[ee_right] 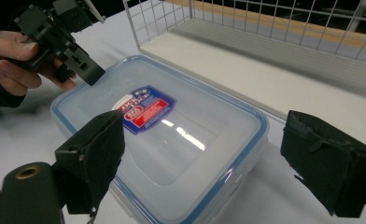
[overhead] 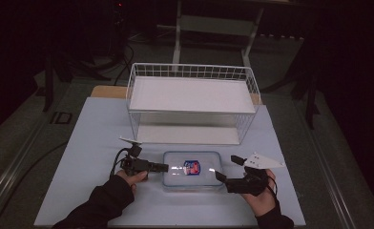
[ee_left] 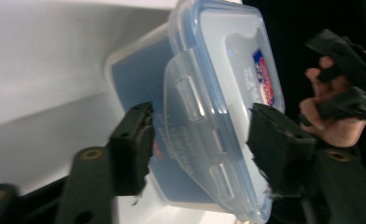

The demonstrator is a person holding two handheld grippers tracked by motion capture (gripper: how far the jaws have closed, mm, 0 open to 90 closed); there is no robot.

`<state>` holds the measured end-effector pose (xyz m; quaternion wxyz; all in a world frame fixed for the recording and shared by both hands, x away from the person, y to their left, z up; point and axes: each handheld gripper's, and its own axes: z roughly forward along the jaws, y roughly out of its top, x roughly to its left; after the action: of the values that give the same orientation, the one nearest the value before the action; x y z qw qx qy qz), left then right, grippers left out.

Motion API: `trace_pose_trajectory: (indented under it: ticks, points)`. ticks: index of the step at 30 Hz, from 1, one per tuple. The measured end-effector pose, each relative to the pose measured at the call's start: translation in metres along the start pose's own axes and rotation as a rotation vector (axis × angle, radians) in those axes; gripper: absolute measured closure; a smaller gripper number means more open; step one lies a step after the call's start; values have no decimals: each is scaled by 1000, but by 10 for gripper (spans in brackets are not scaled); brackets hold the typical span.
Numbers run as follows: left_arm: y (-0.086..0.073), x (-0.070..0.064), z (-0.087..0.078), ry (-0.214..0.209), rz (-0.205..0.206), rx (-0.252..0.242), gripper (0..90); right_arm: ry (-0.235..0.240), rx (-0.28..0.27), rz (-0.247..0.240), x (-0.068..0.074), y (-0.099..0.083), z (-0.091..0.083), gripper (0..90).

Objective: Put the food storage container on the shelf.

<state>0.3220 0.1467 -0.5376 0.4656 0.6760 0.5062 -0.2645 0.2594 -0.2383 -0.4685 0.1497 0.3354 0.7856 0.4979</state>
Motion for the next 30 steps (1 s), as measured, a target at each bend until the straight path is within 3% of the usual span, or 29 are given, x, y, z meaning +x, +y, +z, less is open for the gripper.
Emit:
trace_pose_trajectory:
  ticks: [4,6,11,12,14,17,20,25,27,30]
  points:
    - [2,-2,-4,1,46,27,488,-1,7,14,-3,-1,-1,135]
    - [2,-1,-4,-10,42,31,489,-2,8,21,-4,-2,-1,135]
    - [2,0,-4,-16,42,27,503,1,41,76,-12,-4,1,135]
    - [1,-1,-5,-17,55,25,513,17,72,127,-18,-6,3,136]
    - [0,-3,-6,-20,72,21,520,24,84,149,-21,-7,5,136]
    - [-4,-10,-8,-5,119,15,535,60,124,242,-32,-12,10,138]
    - [-6,-12,-9,-8,138,9,551,110,141,316,-38,-14,12,156]
    - [-10,-16,-11,-7,177,0,562,179,173,376,-43,-17,17,216]
    - [-10,-19,-12,4,218,9,564,204,185,401,-45,-18,19,233]
    - [-11,-21,-12,8,233,11,566,243,197,430,-47,-20,20,253]
